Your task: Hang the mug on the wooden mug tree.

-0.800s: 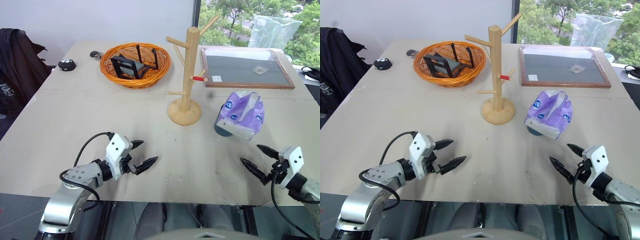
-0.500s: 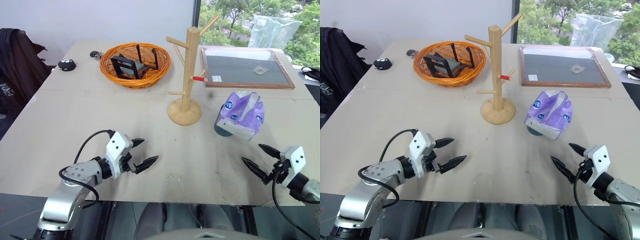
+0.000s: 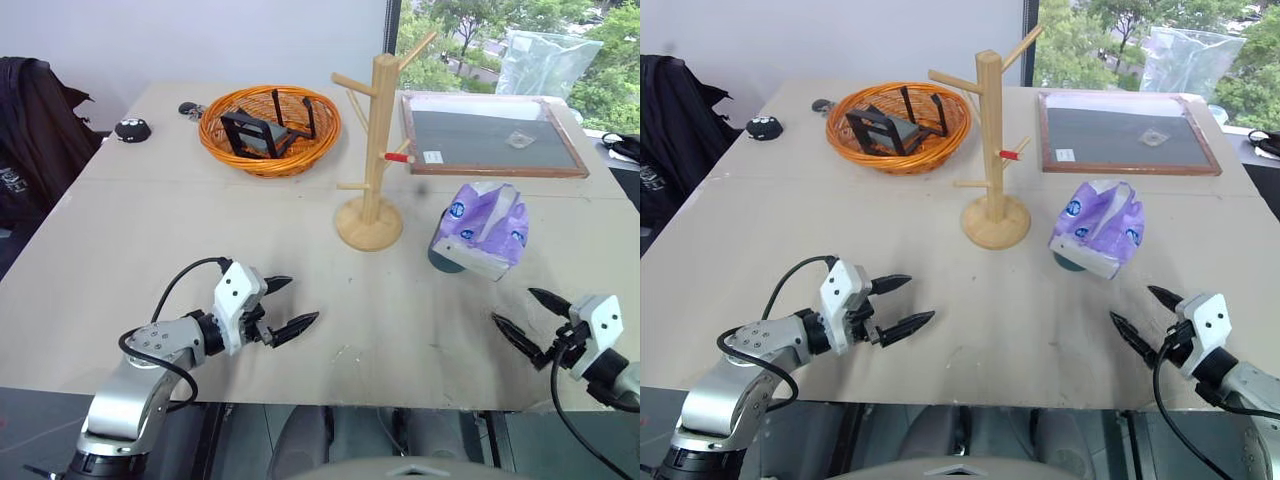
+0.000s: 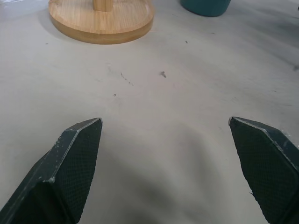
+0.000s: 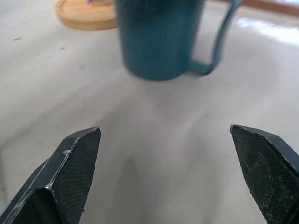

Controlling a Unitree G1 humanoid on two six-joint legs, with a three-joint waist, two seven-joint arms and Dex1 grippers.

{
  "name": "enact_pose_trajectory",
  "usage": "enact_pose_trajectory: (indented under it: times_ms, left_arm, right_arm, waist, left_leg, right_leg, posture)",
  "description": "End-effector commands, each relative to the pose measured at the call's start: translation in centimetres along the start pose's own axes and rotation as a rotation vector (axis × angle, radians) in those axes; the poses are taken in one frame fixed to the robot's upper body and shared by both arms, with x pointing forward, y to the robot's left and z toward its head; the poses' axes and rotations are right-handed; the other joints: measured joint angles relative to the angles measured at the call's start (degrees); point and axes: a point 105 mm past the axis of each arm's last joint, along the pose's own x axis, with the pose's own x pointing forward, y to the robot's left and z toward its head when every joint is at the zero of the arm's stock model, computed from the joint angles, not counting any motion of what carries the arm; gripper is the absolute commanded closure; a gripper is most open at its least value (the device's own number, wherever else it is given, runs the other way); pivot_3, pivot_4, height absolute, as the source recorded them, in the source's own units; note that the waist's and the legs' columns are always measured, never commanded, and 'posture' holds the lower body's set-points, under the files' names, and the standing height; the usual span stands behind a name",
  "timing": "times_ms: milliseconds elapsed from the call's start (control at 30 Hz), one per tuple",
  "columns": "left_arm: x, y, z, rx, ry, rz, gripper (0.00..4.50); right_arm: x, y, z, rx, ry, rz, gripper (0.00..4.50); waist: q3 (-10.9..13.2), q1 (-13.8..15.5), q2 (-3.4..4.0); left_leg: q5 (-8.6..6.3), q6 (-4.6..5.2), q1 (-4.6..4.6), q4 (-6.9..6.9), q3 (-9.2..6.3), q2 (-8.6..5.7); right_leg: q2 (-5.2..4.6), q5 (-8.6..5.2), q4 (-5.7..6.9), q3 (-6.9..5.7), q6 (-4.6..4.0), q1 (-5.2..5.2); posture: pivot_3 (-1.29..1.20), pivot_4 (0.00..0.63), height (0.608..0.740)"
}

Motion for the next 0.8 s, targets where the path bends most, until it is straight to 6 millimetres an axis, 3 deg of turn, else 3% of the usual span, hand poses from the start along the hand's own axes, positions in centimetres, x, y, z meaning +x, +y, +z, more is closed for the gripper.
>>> enact_pose_trajectory:
  times_ms: [33, 133, 267, 400, 533, 667, 800]
  left_arm:
    - [0.0, -1.1, 2.7, 0.051, -0.097, -0.109, 0.05]
    - [-0.2, -2.1, 4.9, 0.047, -0.172, -0.207, 0.05]
    - [0.1, -3.2, 7.6, 0.069, -0.246, -0.333, 0.05]
    - [0.5, -3.7, 9.5, 0.109, -0.293, -0.385, 0.05]
    - [0.7, -4.2, 10.4, 0.116, -0.308, -0.397, 0.05]
    - [0.8, -4.2, 10.4, 0.122, -0.291, -0.370, 0.05]
    - [0.8, -4.2, 10.2, 0.125, -0.276, -0.346, 0.05]
  right_arm:
    - [-1.2, -0.3, 3.7, -0.244, -0.054, -0.015, 0.00]
    - [-1.8, 0.5, 6.9, -0.388, -0.108, 0.007, 0.00]
    - [-2.1, 3.3, 9.6, -0.532, -0.110, 0.146, 0.00]
    - [-0.3, 4.0, 11.7, -0.587, -0.176, 0.167, 0.00]
    - [1.2, 4.4, 11.7, -0.583, -0.179, 0.196, 0.00]
    - [2.6, 3.4, 10.5, -0.642, -0.103, 0.179, 0.00]
    - [3.3, 3.0, 10.7, -0.635, -0.108, 0.159, 0.00]
  waist:
    - [0.01, 0.13, 0.02]
    - [0.02, 0.10, 0.03]
    - [0.03, 0.08, 0.03]
    - [-0.02, -0.41, -0.11]
    - [-0.01, -0.37, -0.15]
    - [0.02, -0.24, -0.15]
    - [0.03, -0.26, -0.15]
  left_leg:
    - [0.00, 0.00, -0.01, 0.00, 0.02, -0.01]
    - [0.00, 0.00, -0.02, 0.00, 0.00, 0.02]
    - [0.00, 0.00, -0.02, 0.01, -0.03, 0.02]
    - [0.00, 0.00, -0.01, 0.04, -0.04, 0.03]
    - [0.00, 0.00, -0.02, 0.03, -0.04, 0.02]
    - [0.01, -0.01, -0.11, 0.02, -0.06, 0.00]
    - [0.01, -0.01, -0.08, 0.02, -0.05, 0.00]
  right_leg:
    - [0.00, 0.00, 0.00, 0.00, 0.00, 0.00]
    - [0.00, 0.00, 0.00, 0.01, 0.01, -0.01]
    - [0.02, 0.00, 0.00, -0.01, 0.01, -0.01]
    - [0.06, 0.01, 0.00, 0.01, 0.02, 0.02]
    - [0.06, 0.00, -0.02, 0.02, 0.01, 0.00]
    - [0.05, 0.00, -0.05, -0.01, 0.01, -0.05]
    - [0.05, 0.00, -0.04, 0.00, 0.00, -0.04]
  posture:
    - [0.00, 0.150, 0.737]
    - [0.00, 0.150, 0.737]
    - [0.00, 0.150, 0.737]
    - [0.00, 0.150, 0.737]
    - [0.00, 0.150, 0.737]
    - [0.00, 0.150, 0.737]
    - [0.00, 0.150, 0.737]
